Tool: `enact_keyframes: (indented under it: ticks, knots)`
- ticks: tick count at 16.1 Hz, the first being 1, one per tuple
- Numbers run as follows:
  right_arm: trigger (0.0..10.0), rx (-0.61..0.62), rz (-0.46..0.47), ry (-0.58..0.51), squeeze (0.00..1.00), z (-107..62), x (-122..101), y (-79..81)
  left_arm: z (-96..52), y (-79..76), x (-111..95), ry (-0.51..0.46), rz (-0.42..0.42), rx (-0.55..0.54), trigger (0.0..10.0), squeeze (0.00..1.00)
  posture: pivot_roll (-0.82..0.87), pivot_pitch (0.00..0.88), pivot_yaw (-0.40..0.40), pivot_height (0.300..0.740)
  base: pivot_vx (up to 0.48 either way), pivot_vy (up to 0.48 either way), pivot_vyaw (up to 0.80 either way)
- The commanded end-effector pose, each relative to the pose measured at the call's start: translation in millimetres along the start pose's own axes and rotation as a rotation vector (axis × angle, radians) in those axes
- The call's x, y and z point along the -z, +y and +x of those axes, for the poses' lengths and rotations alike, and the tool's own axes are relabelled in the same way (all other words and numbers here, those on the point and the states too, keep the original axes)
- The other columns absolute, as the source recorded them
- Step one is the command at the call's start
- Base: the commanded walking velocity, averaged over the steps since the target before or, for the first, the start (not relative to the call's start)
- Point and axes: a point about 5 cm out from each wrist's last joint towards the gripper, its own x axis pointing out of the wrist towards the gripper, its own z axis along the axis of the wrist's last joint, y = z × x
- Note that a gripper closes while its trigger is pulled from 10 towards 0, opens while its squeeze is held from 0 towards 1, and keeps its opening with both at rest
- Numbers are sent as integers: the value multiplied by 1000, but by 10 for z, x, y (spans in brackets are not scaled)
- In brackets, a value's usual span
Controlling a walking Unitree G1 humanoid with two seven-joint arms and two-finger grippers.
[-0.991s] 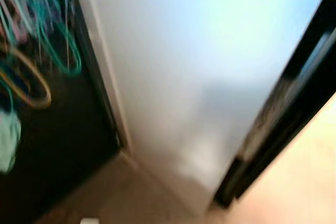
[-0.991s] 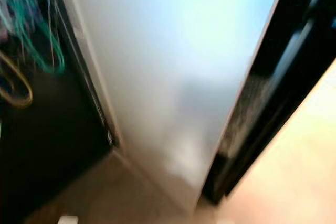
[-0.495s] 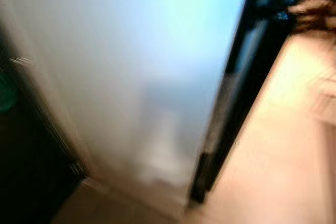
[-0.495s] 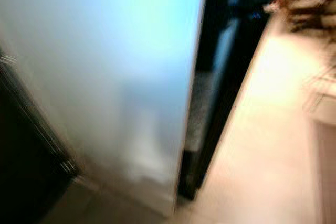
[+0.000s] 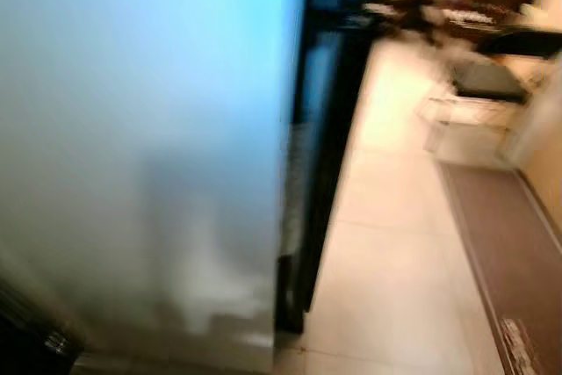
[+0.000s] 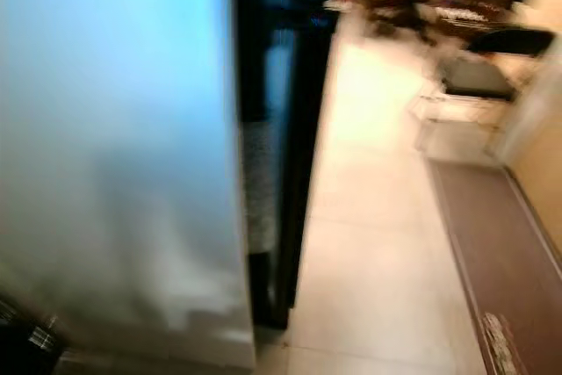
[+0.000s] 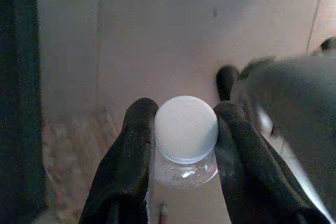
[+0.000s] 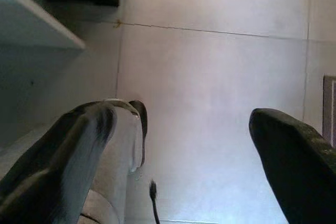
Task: Restocking fridge
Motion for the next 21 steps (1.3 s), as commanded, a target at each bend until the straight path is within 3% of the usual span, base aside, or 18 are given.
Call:
enact_keyframes:
  ticks: [1, 6, 8, 9, 12, 13, 14, 15, 16, 17, 21]
  knots:
    - [10000, 20, 5, 148, 0, -104, 381, -35, -5, -9, 31, 11, 27, 11, 10000, 0, -16, 0, 15, 740, 0, 0, -788]
    - [10000, 91, 78, 26, 0, -116, 314, -55, -4, 0, 20, 9, 113, 7, 10000, 0, -28, 0, 17, 740, 0, 0, -88]
    - [10000, 113, 24, -24, 0, -120, 269, -66, -5, 4, 10, 0, 145, 7, 10000, 0, -36, 0, 26, 740, 0, 0, 0]
    - [10000, 128, 9, -47, 0, -124, 252, -71, -5, 7, 8, -2, 149, 8, 10000, 0, -42, 0, 28, 740, 0, 0, 0]
    - [10000, 216, 76, -150, 0, -164, 214, -84, -11, 23, 25, -3, 137, 5, 10000, 0, -70, 0, 35, 740, 0, 0, 0]
    - [10000, 240, 64, -305, 0, -31, -447, -325, -13, 26, 33, -1, 130, 4, 10000, 0, -78, 0, 35, 740, 0, 0, 0]
    - [10000, 260, 61, -457, 0, -17, -1040, -487, -14, 29, 42, 3, 130, 5, 10000, 0, -82, 0, 32, 740, 0, 0, 0]
    - [10000, 276, 69, -636, 0, -111, -1683, -620, -16, 29, 55, 9, 139, 9, 10000, 0, -84, 0, 30, 740, 0, 0, 0]
    - [10000, 277, 69, -716, 0, -166, -1781, -579, -19, 27, 68, 13, 140, 9, 10000, 0, -83, 0, 28, 740, 0, 0, 0]
    - [10000, 277, 63, -730, 0, -177, -1793, -568, -20, 25, 72, 13, 140, 9, 10000, 0, -82, 0, 27, 740, 0, 0, 0]
    - [10000, 268, -58, -900, 0, -356, -1926, -376, -30, 23, 116, 20, 133, 2, 10000, 0, -79, 0, 22, 740, 0, 0, 0]
